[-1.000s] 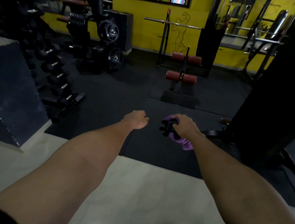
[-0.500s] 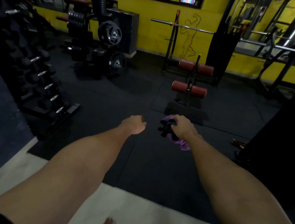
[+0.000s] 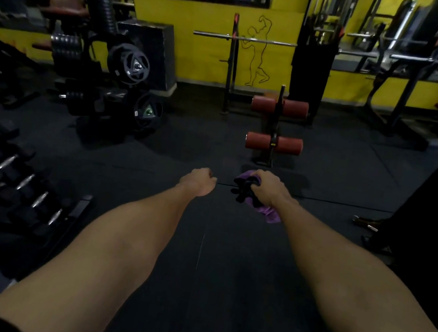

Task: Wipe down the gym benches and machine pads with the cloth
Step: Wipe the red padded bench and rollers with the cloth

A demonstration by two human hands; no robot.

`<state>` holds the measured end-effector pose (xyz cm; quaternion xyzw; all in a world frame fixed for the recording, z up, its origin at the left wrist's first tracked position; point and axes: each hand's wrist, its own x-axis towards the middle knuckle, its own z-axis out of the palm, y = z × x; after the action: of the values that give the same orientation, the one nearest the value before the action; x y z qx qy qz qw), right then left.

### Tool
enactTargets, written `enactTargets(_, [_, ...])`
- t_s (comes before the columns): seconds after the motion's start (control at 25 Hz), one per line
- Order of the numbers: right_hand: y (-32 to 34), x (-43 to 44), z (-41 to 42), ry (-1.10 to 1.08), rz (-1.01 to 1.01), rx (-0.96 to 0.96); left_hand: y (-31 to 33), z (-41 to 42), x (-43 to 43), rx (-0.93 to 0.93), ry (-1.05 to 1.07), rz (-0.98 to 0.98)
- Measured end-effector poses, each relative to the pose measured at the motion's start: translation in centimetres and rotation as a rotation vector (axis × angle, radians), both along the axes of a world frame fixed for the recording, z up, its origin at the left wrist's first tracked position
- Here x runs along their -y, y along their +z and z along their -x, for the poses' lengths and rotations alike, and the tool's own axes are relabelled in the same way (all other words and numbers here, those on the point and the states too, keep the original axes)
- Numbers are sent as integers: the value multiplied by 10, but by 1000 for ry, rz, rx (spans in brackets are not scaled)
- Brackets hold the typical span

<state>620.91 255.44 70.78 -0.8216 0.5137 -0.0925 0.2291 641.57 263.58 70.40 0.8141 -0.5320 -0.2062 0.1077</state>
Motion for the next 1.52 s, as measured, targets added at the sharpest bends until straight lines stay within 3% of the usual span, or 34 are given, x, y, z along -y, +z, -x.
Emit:
enactTargets(0.32, [-26,191,-82,10,28,-4,-39,-85,193,-31,14,-6])
enactTargets(0.6, [-24,367,-144,33,21,-57,-25,-134,367,-33,10,-33])
enactTargets(1.12, [-53,622,-256,-94,-32,-34,-58,-251,642,-86,-85,-57])
enactTargets(1.52, [-82,761,-337,-235,-151,-83,-92,-317,808,-152,-184,-143])
